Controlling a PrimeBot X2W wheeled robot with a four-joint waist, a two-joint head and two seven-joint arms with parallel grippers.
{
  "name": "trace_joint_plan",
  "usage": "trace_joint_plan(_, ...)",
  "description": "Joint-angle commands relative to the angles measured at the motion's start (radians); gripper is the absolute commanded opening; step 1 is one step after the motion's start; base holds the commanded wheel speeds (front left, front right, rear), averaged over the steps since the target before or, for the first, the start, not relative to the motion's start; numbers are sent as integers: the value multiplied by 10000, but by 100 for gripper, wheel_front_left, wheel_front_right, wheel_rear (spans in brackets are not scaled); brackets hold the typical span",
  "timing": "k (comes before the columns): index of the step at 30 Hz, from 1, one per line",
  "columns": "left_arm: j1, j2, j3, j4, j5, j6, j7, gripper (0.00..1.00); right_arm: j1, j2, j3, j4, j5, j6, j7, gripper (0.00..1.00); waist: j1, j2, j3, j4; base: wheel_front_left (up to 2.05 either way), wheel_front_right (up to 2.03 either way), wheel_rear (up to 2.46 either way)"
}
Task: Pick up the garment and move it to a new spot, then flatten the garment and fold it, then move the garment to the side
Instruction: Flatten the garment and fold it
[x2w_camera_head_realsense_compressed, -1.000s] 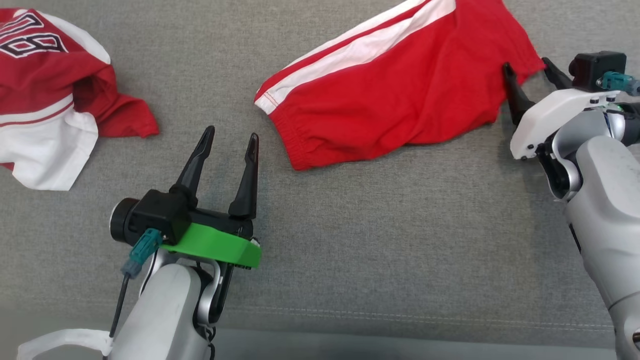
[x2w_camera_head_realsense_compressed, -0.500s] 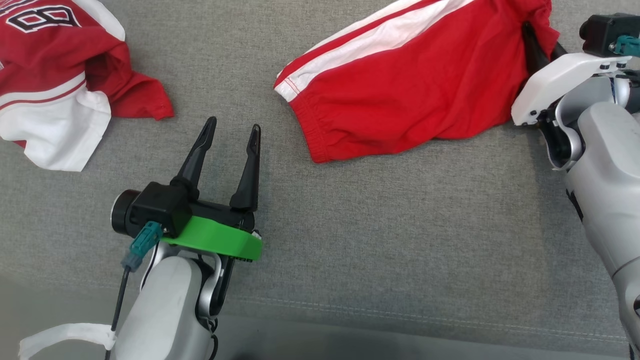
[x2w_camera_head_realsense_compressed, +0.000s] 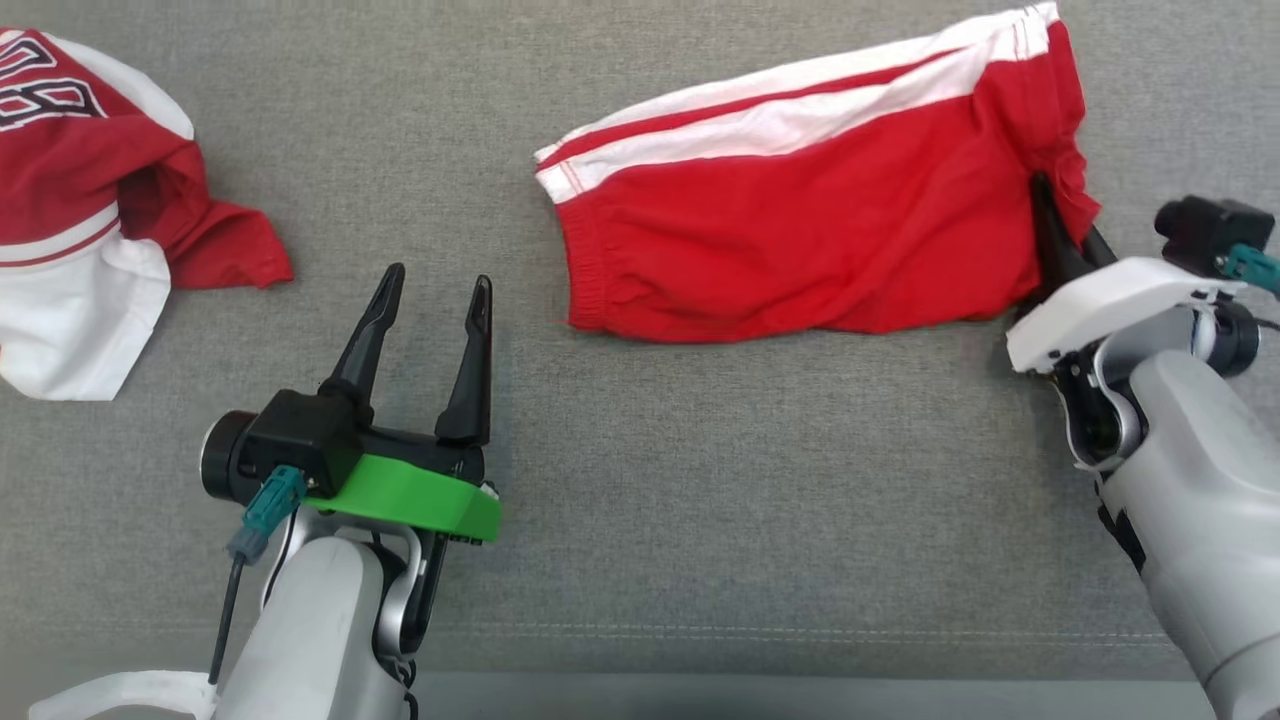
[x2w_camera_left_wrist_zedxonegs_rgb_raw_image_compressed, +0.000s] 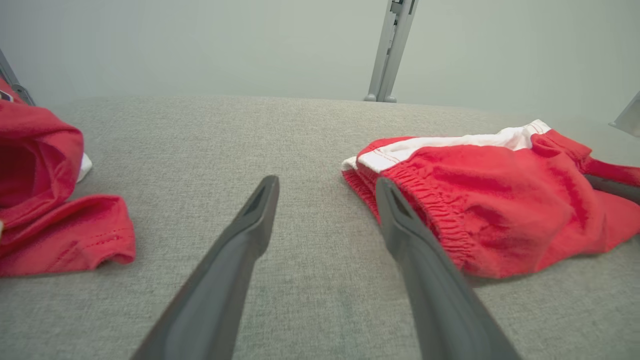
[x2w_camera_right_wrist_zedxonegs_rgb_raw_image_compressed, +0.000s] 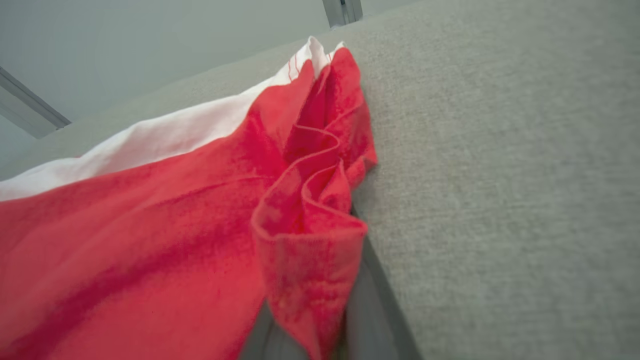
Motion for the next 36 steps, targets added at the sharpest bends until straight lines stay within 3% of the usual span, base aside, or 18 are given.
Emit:
trace_joint_plan(1,109,95,46,34,66,-39,-38,100,942,-259,-241,308,161,-50,68,0,0,0,-317,-324,0,0,0)
trace_joint_plan(8,266,173,32,71,13,79,-26,100,1569,-449,-1584,-427,-348,-44,26,0,0,0,-646,-580,0,0,0)
trace_joint_plan(14,419,199,2,46,-49,126,29,100,1347,3,-1771,-1669,-1473,-28,8,0,0,0,-888,-652,0,0,0)
trace_joint_plan(19,465,179,-79,-4,-100,156,94,100,1358,915,-618,-3164,-2593,-27,9,0,0,0,-1075,-593,0,0,0)
trace_joint_plan(23,495,138,-161,-34,-136,165,107,100,1239,1598,544,-3716,-2794,-28,264,0,0,0,-1130,-470,0,0,0)
trace_joint_plan(28,418,14,-329,26,-214,105,95,100,1102,1982,1640,-3193,-2578,-28,627,0,0,0,-1157,-83,0,0,0)
trace_joint_plan(33,370,-101,-470,94,-266,79,57,100,898,2160,1996,-2393,-2287,-27,466,0,0,0,-1135,241,0,0,0)
trace_joint_plan(34,384,-105,-468,106,-271,98,48,100,874,2160,2023,-2303,-2217,-27,399,18,0,0,-1135,265,0,0,0)
trace_joint_plan(35,402,-111,-455,116,-292,114,42,100,854,2170,2068,-2276,-2119,-27,323,70,0,0,-1142,283,0,0,0)
trace_joint_plan(36,422,-94,-438,132,-303,134,51,100,830,2178,2124,-2293,-2083,-27,273,100,0,0,-1155,288,0,0,0)
